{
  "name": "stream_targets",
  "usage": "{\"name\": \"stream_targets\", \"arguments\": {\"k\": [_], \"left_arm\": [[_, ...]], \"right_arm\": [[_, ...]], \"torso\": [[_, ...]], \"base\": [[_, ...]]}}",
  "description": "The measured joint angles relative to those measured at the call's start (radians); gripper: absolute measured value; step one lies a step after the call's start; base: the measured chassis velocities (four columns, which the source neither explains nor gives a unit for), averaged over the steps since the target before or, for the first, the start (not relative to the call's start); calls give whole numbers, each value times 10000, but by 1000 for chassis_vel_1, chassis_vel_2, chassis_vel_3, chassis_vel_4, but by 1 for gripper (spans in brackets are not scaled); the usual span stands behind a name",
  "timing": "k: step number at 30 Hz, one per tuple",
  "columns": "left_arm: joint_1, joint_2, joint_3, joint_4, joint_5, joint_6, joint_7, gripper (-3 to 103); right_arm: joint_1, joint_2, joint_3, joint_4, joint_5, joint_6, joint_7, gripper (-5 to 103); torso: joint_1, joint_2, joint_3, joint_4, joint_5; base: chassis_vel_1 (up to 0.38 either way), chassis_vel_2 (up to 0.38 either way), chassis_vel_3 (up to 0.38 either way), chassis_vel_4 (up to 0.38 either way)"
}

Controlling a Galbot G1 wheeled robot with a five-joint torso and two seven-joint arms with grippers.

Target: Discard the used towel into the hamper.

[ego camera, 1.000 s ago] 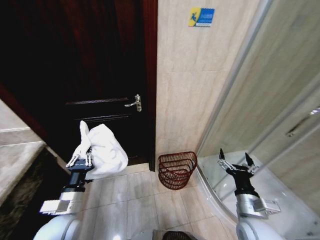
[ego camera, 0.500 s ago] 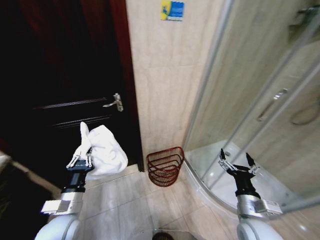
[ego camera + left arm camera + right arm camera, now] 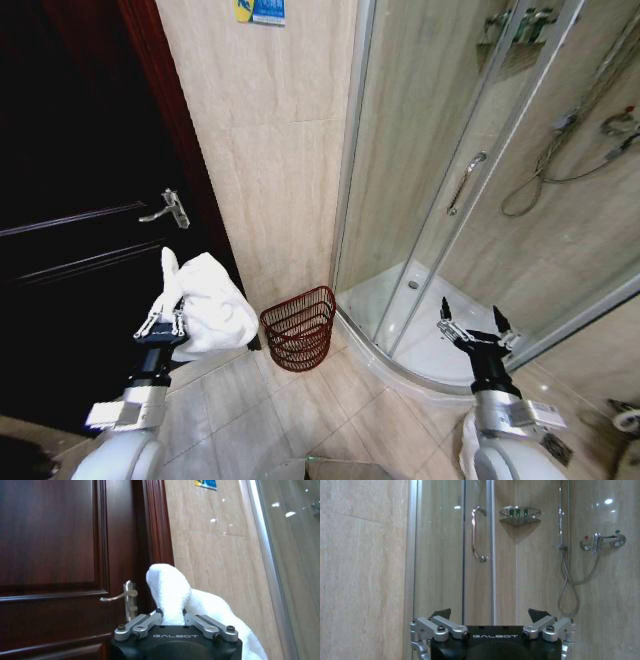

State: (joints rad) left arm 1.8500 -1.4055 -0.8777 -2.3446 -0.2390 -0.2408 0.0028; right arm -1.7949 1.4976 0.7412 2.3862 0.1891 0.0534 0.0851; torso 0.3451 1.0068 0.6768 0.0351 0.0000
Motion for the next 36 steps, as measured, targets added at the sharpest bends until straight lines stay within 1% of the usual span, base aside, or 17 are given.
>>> {"name": "stream_targets", "arguments": {"k": [8, 17, 18, 24, 31, 36], "left_arm": [[-29, 6, -9, 138, 4, -27, 2, 7], [-53, 19, 11, 349, -22, -122, 19, 7], [-53, 19, 11, 349, -22, -122, 19, 7], [-70, 66, -27, 505, -101, -252, 31, 7], [-121, 99, -77, 565, -243, -267, 41, 7], [-129, 77, -57, 646, -249, -299, 178, 7]], "right_arm": [[65, -4, -41, -5, -28, -47, -4, 100], [110, -14, -71, -33, -95, -191, -34, 100], [110, -14, -71, -33, -95, -191, -34, 100], [155, -2, -94, -42, -171, -332, -41, 100], [262, -5, -131, -55, -241, -451, -41, 100], [278, 14, -189, -66, -315, -476, -44, 100]], "torso": [[-141, -316, -174, -3, 0], [-357, -794, -436, -3, 0], [-357, -794, -436, -3, 0], [-494, -1110, -617, -3, 0], [-623, -1422, -798, -3, 0], [-721, -1652, -930, -3, 0]], "base": [[0, 0, 0, 0], [0, 0, 0, 0], [0, 0, 0, 0], [0, 0, 0, 0], [0, 0, 0, 0], [0, 0, 0, 0]]}}
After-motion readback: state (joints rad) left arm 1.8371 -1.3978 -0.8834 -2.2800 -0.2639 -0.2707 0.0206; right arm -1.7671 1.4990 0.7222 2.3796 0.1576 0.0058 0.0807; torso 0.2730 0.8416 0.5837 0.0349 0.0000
